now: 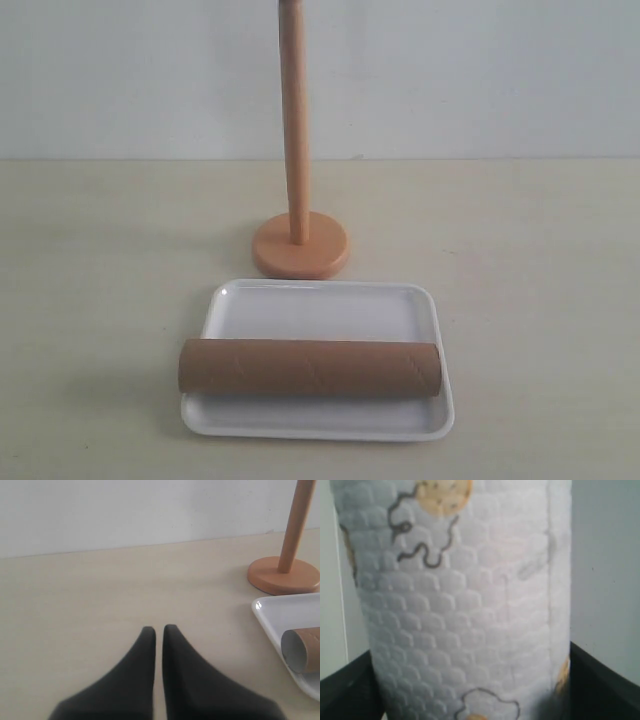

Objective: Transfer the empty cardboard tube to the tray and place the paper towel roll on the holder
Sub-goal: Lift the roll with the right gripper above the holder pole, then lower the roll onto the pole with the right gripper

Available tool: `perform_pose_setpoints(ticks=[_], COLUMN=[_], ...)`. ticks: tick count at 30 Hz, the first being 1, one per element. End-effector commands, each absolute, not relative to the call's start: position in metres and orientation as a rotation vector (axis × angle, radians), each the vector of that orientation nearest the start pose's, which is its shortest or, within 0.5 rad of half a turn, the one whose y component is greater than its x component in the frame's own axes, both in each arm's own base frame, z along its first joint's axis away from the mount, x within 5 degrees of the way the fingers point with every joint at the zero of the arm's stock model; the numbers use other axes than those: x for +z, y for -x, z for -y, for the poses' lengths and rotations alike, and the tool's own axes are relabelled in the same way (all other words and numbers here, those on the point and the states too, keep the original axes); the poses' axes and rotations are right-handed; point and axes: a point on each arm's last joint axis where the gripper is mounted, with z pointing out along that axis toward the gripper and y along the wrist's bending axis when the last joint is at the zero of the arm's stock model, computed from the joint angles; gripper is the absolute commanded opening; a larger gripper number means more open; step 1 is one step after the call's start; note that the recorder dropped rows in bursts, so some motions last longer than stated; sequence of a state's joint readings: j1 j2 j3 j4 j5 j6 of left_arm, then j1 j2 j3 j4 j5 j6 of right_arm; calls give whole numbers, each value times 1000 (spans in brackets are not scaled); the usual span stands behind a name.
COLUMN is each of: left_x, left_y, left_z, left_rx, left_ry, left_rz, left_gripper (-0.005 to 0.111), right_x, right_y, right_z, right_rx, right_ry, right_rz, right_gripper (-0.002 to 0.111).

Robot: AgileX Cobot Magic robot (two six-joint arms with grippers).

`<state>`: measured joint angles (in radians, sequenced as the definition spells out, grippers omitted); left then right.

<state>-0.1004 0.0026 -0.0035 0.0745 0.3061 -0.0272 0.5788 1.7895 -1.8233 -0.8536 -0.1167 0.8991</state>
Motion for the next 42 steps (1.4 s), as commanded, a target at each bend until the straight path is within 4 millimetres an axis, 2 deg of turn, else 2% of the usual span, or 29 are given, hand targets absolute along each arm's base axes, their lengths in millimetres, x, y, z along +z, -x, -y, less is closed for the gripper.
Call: perform_pose_setpoints(ticks=[1, 10, 17, 20, 25, 32, 36, 40, 42], left_x=[186, 186, 186, 186, 186, 186, 186, 186, 186], left_y=[-54, -54, -54, -54, -54, -54, -54, -54, -54], left_z=[3, 3, 3, 3, 3, 3, 3, 3, 3], left_rx=[-17, -17, -17, -17, -17, -17, -17, -17, -17], left_ry=[-113, -113, -113, -113, -113, -113, -113, -113, -113], left_rz=[-1783, -1783, -1783, -1783, -1783, -1783, -1783, -1783, -1783], left_gripper=[5, 5, 5, 5, 5, 5, 5, 5, 5], right_x=[459, 443, 442, 434, 414, 396, 374, 350, 332], right_y=[-362, -372, -372, -370, -366, -353, -351, -347, -346], right_z=[-244, -251, -251, -255, -256, -248, -246, -242, -234], right_rx=[566, 562, 565, 600, 625, 571, 570, 639, 657], right_ry=[413, 435, 435, 467, 505, 570, 579, 477, 358], right_rz=[-1358, -1383, -1384, -1373, -1403, -1443, -1468, -1365, -1284], right_gripper=[0, 0, 0, 0, 0, 0, 0, 0, 0])
